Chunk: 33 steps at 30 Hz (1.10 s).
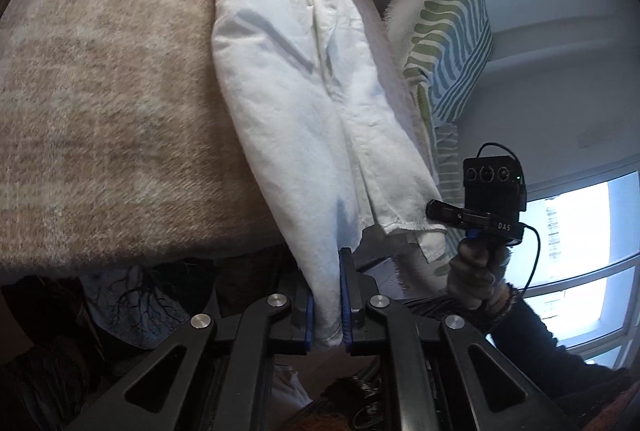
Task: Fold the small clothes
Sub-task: 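Grasp the hem with both grippers and fold it up toward the collar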
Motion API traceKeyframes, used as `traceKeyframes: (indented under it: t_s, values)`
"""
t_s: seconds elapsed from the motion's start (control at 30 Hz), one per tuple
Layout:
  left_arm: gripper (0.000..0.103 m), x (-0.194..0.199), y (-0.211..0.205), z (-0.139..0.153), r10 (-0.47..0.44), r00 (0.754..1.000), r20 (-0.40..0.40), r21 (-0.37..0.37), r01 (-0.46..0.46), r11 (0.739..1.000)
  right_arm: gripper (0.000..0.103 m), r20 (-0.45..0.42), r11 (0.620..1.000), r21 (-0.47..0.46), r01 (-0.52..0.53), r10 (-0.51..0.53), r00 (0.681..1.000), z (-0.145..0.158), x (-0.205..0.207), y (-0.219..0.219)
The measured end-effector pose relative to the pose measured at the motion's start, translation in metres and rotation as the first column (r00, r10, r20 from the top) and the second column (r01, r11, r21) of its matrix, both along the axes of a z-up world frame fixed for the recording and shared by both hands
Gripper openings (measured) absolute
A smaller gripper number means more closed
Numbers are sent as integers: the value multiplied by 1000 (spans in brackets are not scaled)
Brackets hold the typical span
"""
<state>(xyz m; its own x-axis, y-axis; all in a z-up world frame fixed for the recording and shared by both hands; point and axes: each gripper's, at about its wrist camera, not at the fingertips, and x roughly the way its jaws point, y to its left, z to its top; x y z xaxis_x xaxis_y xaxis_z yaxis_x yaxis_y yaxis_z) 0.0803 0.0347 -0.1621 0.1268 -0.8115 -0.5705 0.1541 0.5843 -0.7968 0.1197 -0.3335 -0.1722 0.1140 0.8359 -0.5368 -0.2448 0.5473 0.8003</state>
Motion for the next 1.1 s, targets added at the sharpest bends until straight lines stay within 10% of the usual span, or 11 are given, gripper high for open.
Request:
traceKeyframes:
  t_s: [0.53,0.97,1.1]
  values:
    - [7,92,-9,73,5,986,168,-11,-4,1000,11,95,985,64,162,-167,981,41,60,-14]
    - [8,184,-10,40,53,987,154,76,-65,995,13,56,978,-53,199,-196,979,25,138,-7]
    - [37,197,-3,35,78,983,165,86,-93,992,18,14,976,-64,206,-206,978,17,156,-5]
